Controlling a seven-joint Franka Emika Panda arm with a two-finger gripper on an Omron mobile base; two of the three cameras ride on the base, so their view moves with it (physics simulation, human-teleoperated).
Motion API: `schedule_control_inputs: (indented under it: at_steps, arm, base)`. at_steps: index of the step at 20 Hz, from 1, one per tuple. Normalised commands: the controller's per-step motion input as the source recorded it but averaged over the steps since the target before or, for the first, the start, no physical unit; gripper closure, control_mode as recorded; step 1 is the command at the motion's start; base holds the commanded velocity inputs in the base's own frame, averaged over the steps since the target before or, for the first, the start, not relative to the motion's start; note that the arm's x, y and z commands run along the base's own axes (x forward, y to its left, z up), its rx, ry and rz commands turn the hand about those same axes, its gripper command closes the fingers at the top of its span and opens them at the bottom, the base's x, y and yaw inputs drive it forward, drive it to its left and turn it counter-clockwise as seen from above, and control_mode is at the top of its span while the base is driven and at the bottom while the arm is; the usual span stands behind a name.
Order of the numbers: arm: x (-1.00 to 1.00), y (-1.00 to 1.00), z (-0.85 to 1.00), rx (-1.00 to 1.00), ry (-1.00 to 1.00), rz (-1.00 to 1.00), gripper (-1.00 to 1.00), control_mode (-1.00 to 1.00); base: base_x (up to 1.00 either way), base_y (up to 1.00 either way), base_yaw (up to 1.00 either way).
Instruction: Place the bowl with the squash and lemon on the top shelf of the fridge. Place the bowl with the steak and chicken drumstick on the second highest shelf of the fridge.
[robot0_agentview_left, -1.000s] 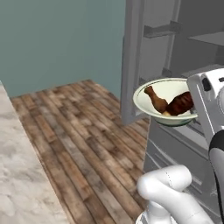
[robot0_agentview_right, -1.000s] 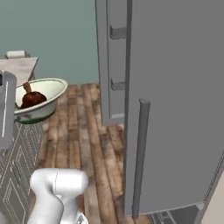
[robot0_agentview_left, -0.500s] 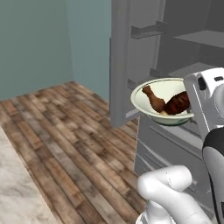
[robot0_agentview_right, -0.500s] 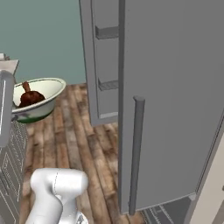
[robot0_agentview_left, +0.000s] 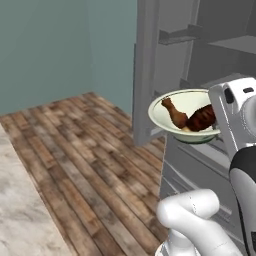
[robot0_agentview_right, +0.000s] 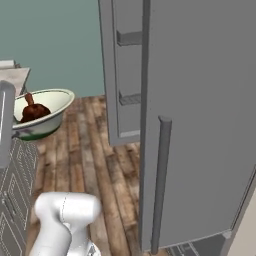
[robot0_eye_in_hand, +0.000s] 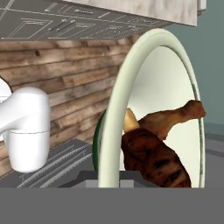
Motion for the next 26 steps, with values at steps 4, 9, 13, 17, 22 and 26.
schedule_control_inputs:
  at_steps: [4, 9, 13, 17, 22, 26]
  arm:
    - [0.00, 0.00, 0.00, 0.00, 0.00, 0.00, 1.00, 1.00]
    - [0.00, 0.00, 0.00, 0.00, 0.00, 0.00, 1.00, 1.00]
    - [0.00, 0.00, 0.00, 0.00, 0.00, 0.00, 1.00, 1.00]
    - [0.00, 0.00, 0.00, 0.00, 0.00, 0.00, 1.00, 1.00]
    - [0.00, 0.00, 0.00, 0.00, 0.00, 0.00, 1.00, 1.00]
    - [0.00, 0.00, 0.00, 0.00, 0.00, 0.00, 1.00, 1.00]
  base:
    - [0.52, 1.00, 0.09]
    - [0.45, 0.92, -0.34]
    - [0.76, 1.00, -0.61]
    - [0.77, 1.00, -0.61]
    - [0.86, 1.00, -0.65]
    - [0.59, 0.93, -0.18]
